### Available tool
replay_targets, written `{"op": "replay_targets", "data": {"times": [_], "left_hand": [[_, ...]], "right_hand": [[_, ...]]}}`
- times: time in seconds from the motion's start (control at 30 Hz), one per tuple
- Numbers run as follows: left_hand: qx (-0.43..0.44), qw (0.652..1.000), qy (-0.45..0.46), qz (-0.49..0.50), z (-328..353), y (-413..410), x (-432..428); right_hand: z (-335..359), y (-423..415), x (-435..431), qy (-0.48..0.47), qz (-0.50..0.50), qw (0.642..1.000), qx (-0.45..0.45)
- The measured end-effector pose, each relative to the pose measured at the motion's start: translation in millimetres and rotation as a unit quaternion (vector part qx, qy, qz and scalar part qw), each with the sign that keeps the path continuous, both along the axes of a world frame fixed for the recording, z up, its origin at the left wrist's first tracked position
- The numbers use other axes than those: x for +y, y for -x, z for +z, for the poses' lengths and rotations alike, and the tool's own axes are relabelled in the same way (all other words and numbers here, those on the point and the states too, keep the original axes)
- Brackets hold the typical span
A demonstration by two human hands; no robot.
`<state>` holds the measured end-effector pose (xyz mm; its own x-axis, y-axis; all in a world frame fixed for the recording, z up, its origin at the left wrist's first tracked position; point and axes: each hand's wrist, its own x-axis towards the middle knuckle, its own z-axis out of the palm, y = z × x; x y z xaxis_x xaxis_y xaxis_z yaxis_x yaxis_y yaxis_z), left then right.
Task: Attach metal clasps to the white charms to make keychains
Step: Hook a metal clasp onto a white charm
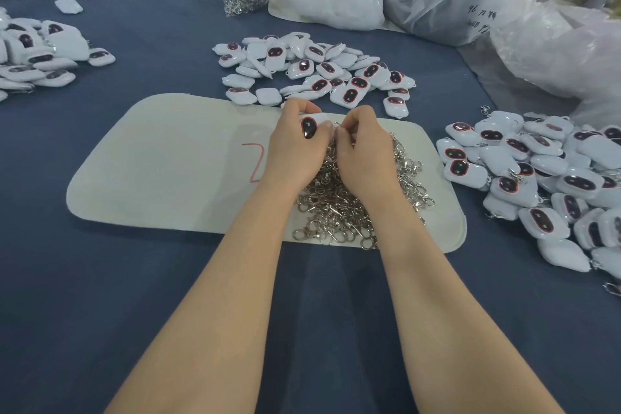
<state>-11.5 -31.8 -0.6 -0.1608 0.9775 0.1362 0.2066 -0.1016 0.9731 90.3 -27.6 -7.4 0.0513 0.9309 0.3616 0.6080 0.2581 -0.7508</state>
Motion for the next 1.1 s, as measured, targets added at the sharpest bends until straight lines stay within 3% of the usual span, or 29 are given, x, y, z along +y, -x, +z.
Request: {"op": "replay_targets", "data": {"times": [0.7, 0.77, 0.87, 0.97, 1.1], "left_hand": [[0.035, 0.999, -0.028, 0.004, -2.7, 0.1, 1.2], [-0.019, 1.0, -0.007, 0.0, -2.2, 0.2, 2.6], [-0.18, 0.982, 0.058, 0.001, 2.7, 1.6, 4.2], [-0.367, 0.923, 0.113, -0.036, 9.8, 5.0, 3.9], [-0.489, 0.853, 0.171, -0.066, 13.6, 8.8, 2.2]], "right_hand": [[4.4, 2.4, -3.7, -0.003, 0.041, 0.997, -0.072], [3.0, 3.9, -3.7, -0.016, 0.029, 0.999, -0.031], [3.0, 5.1, -2.0, 0.003, 0.027, 0.998, 0.059], [3.9, 5.7, -0.3, 0.021, 0.037, 0.996, 0.082], [4.3, 7.4, -1.6, -0.019, 0.014, 0.994, 0.107]]}}
